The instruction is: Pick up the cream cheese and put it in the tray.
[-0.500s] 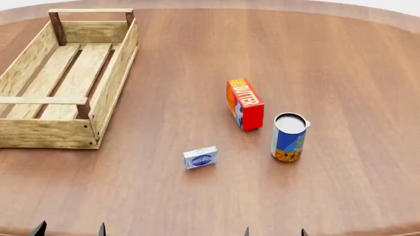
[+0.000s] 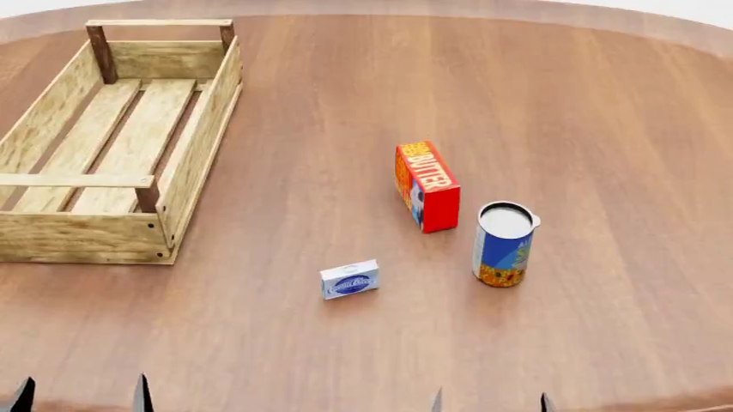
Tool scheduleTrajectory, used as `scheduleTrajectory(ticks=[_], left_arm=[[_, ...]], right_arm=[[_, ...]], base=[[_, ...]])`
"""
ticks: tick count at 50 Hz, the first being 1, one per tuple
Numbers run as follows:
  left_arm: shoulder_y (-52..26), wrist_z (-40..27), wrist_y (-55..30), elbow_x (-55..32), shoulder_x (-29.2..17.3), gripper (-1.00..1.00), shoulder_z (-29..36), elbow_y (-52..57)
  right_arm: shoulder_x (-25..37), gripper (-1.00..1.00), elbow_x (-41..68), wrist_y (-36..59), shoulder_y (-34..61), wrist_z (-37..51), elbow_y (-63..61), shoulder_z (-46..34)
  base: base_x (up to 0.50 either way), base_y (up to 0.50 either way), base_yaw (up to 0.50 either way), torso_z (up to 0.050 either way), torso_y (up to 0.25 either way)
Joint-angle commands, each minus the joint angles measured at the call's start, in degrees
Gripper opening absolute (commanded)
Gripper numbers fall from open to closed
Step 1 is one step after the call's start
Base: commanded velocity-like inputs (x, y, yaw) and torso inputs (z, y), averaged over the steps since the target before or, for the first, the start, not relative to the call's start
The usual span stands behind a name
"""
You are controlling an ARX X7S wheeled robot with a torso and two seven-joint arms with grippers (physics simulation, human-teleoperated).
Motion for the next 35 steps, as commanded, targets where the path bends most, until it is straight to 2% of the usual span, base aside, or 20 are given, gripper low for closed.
scheduleTrajectory(ticks=[1, 6, 12, 20, 35], left_arm=[[4.8, -3.8, 14.2, 1.2, -0.6, 1.00, 0.1, 3.2], [7.3, -5.5, 27.5, 1.0, -0.6, 1.00, -0.3, 2.2], [8.1, -7.1, 33.3, 1.3, -0.9, 1.00, -0.4, 1.5], [8.8, -8.1, 36.6, 2.0, -1.5, 1.00, 0.3, 1.1], [10.3, -10.0, 40.9, 4.3, -2.2, 1.00, 1.3, 1.2]], right_arm=[[1.0, 1.00, -1.4, -12.0, -4.0, 3.8, -3.0, -0.9], [0.7, 1.00, -5.4, -20.8, -6.6, 8.0, -4.1, -0.4], [0.8, 1.00, -8.3, -28.6, -7.4, 12.0, -2.8, 0.3], [0.8, 1.00, -12.7, -34.5, -8.4, 16.2, -2.0, 0.8], [1.6, 1.00, -14.6, -36.0, -8.1, 19.7, -1.1, 0.3]], base=[[0.00, 0.00, 0.00, 0.000, 0.000], [0.00, 0.00, 0.00, 0.000, 0.000], [0.00, 0.00, 0.00, 0.000, 0.000], [0.00, 0.00, 0.00, 0.000, 0.000], [0.00, 0.00, 0.00, 0.000, 0.000]])
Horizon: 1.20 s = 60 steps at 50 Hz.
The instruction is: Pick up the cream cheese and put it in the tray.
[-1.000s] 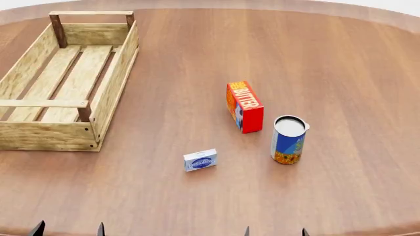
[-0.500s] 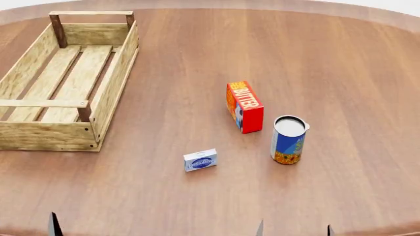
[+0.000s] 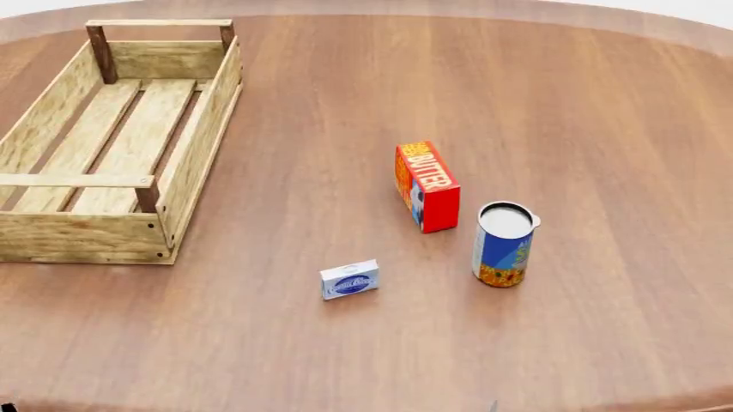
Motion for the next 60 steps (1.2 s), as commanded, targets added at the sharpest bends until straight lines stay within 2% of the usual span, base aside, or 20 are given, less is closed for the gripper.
scheduleTrajectory(ticks=[1, 17, 60], left_arm=[[0.8, -1.6, 3.8, 1.2, -0.7, 1.00, 0.8, -0.4], [0.9, -3.2, 4.8, 1.5, -1.8, 1.00, 1.5, -0.5], [0.0, -6.5, 2.6, 2.2, -3.6, 1.00, 3.5, -0.7]], right_arm=[[0.4, 1.00, -2.3, -2.7, -0.2, 3.4, 0.5, -0.1], [1.2, 1.00, -3.3, -0.8, -0.6, 5.2, -0.8, -1.0], [3.9, 1.00, 0.4, 3.8, 0.0, 7.4, -2.0, -3.5]], base=[[0.00, 0.00, 0.00, 0.000, 0.000], [0.00, 0.20, 0.00, 0.000, 0.000], [0.02, 0.34, 0.00, 0.000, 0.000]])
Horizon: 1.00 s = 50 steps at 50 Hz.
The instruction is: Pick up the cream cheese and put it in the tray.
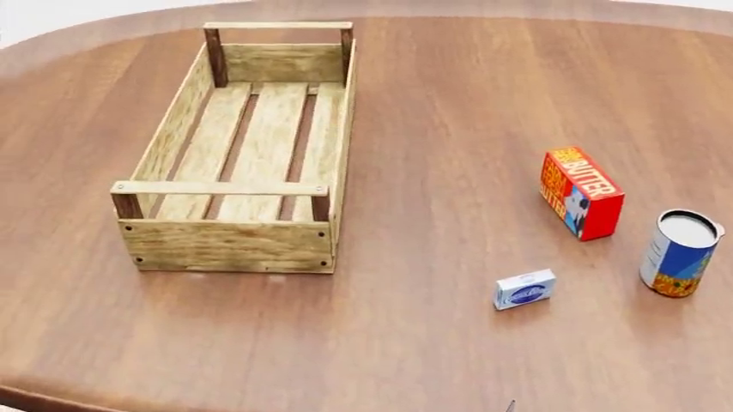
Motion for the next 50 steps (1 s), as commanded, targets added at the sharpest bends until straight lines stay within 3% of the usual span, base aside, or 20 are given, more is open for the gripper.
scheduleTrajectory(ticks=[1, 37, 50], left_arm=[[-0.2, -0.8, -0.4, -0.3, -0.6, 1.00, 0.6, 0.0], [-0.2, -2.9, -1.3, 0.0, -1.9, 1.00, 1.8, 0.6], [-0.3, -3.5, -0.7, -0.3, -2.5, 1.00, 2.3, 0.3]], right_arm=[[0.6, 1.00, 1.0, 1.4, 0.1, 0.3, -0.5, -0.7], [2.4, 1.00, 4.0, 3.0, 0.6, 1.4, -0.9, -2.3], [2.9, 1.00, 5.3, 3.8, 0.4, 1.7, -1.5, -2.7]], base=[[0.07, 0.34, 0.00, 0.000, 0.000], [0.10, 0.34, 0.00, 0.000, 0.000], [0.14, 0.17, 0.00, 0.000, 0.000]])
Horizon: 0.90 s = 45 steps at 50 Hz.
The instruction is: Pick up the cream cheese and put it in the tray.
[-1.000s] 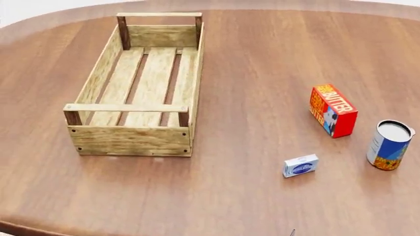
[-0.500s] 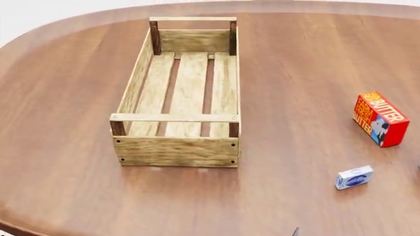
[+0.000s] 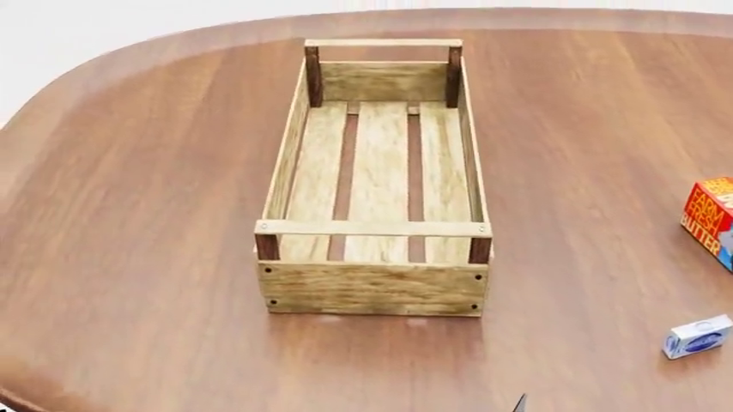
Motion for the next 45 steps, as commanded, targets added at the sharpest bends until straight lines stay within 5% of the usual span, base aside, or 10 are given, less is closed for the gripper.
scheduleTrajectory(ticks=[1, 45], left_arm=[[-0.1, -0.6, 0.1, 0.0, -0.4, 1.00, 0.4, -0.1], [0.0, -2.9, 1.3, 0.7, -1.5, 1.00, 1.4, -0.2]], right_arm=[[0.5, 1.00, 0.5, 0.2, -0.1, 0.4, -0.4, -0.4], [2.2, 1.00, 3.4, -0.2, 0.1, 2.2, -0.4, -1.1]], base=[[0.18, 0.10, 0.00, 0.000, 0.000], [0.12, 0.06, 0.00, 0.000, 0.000]])
